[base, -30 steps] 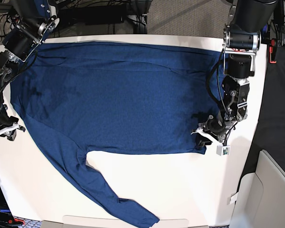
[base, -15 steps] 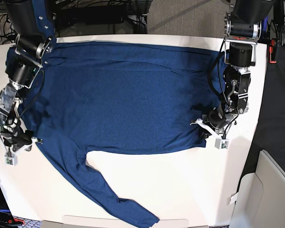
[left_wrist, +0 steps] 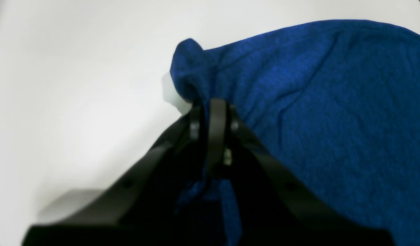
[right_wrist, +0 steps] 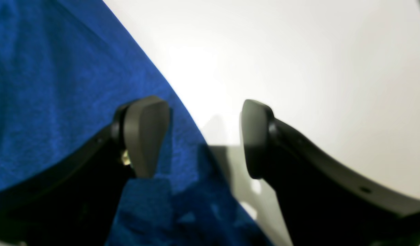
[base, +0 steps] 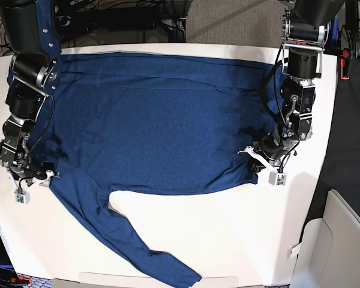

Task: Fold the T-shirt properly
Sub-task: 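Fold the grasped side edges up toward the collar with both grippers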

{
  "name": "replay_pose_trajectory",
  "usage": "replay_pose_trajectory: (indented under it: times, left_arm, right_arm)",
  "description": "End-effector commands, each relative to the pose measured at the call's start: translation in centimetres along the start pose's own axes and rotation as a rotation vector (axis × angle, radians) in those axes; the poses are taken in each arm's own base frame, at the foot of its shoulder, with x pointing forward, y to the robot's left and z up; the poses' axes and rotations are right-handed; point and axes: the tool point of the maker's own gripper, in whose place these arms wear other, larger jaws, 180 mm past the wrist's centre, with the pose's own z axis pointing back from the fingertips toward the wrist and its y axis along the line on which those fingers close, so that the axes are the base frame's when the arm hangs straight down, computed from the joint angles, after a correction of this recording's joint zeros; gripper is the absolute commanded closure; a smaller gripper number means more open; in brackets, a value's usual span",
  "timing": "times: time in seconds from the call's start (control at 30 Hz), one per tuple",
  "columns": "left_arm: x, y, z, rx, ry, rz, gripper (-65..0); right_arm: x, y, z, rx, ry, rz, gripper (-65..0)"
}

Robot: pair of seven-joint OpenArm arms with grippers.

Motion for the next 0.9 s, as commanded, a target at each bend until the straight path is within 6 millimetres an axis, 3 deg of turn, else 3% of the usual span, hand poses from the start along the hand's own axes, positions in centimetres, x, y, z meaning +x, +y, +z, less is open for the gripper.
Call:
replay_pose_trajectory:
  times: [0.0,0.2,0.3,0.43,0.53,0.67,0.87]
  left_arm:
    - [2.7,0.1,0.2,-0.005,-0.066,-0.016,0.0]
    - [2.7,0.1,0.2,-0.005,-0.066,-0.016,0.0]
    - [2.7,0.1,0.2,-0.005,-0.066,-0.016,0.0]
    - [3.1,-0.5,0.6,-0.016,-0.082,-0.029,0.0]
    - [3.5,-1.5,1.3,-0.035,-0.075,-0.054,0.0]
    - [4.6,-0.7,2.8,-0.014,-0.095,-0.033,0.0]
    - [4.7,1.4,5.3,0.037,-0.127,0.003,0.0]
  right_arm:
    - [2.6,-0.4,0.3,0.002,-0.07,-0.006,-37.5]
    - [0.5,0.6,-0.5,0.028,-0.026,-0.017,-35.9]
    - [-0.3,0.9,-0.5,0.035,0.023,-0.018,-23.2]
    - [-0.4,2.1,-0.6,0.058,0.038,-0.017,-1.4]
    - [-0.2,3.8,-0.5,0.155,0.029,0.032,-0.3]
    - [0.5,5.2,0.7,0.241,-0.007,0.114,-0.3]
    - [0.3,4.3,4.5,0.249,-0.047,0.126,-0.3]
